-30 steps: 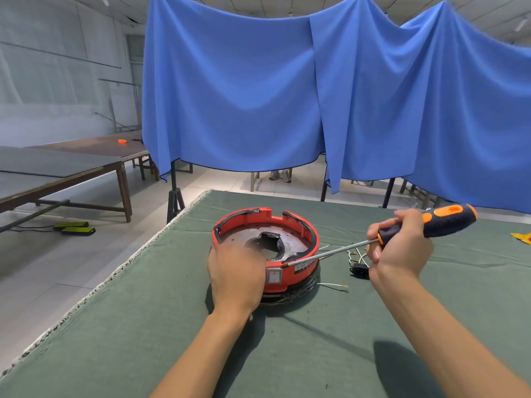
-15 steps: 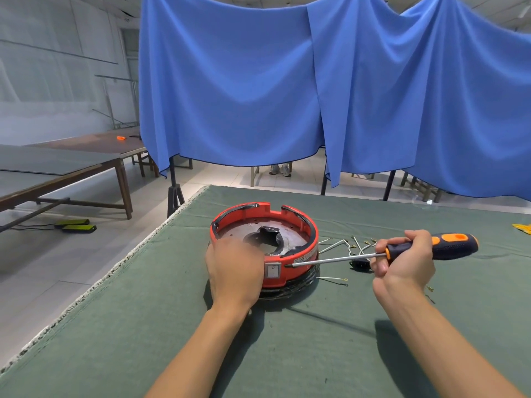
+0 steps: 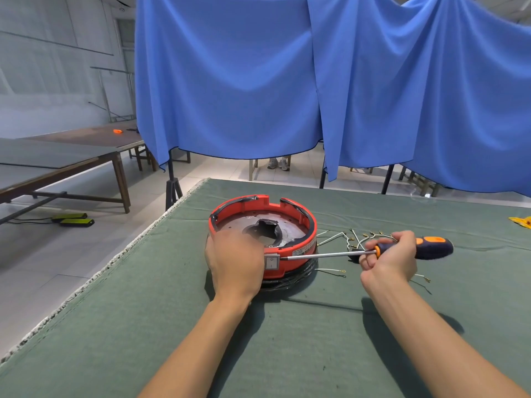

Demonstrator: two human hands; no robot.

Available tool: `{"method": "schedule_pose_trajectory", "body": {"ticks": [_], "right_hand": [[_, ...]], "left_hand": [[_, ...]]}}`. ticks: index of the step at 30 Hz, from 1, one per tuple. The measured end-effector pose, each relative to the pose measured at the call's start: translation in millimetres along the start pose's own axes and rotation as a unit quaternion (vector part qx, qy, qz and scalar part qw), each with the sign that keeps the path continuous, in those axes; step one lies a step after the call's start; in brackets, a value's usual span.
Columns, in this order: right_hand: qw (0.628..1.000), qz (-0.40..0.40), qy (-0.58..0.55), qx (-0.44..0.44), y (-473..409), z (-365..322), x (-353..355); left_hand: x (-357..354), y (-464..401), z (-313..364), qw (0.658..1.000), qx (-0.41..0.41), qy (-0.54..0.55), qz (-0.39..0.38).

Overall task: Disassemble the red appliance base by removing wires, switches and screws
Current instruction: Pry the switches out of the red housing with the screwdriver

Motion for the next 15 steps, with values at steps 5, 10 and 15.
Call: {"method": "schedule_pose_trajectory", "body": {"ticks": [5,10,15], "right_hand": [[0.998,-0.034,0.054,-0.028,-11.4,2.1,-23.2],[0.989,-0.075,0.117,-0.039,-19.5,7.6,-49.9],[0.978,-0.127,0.154,-0.057,-23.0,16.5,-69.6]], "left_hand": [[-0.6,0.1,0.2,1.0,-0.003,-0.007,-0.008],[-1.2,-0.5,-1.1,1.0,-0.004,-0.015,-0.016],[-2.4,-0.7,-1.6,1.0,-0.001,-0.02,-0.017]]}}
Point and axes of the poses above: each hand's wrist, its own y-axis away from the middle knuckle, its own x-axis out of the back of the hand, z = x × y, the point moved 5 cm from there along -y, towards the middle knuckle, and after that the axes turned 10 degrees about x, right-handed, at the moved point
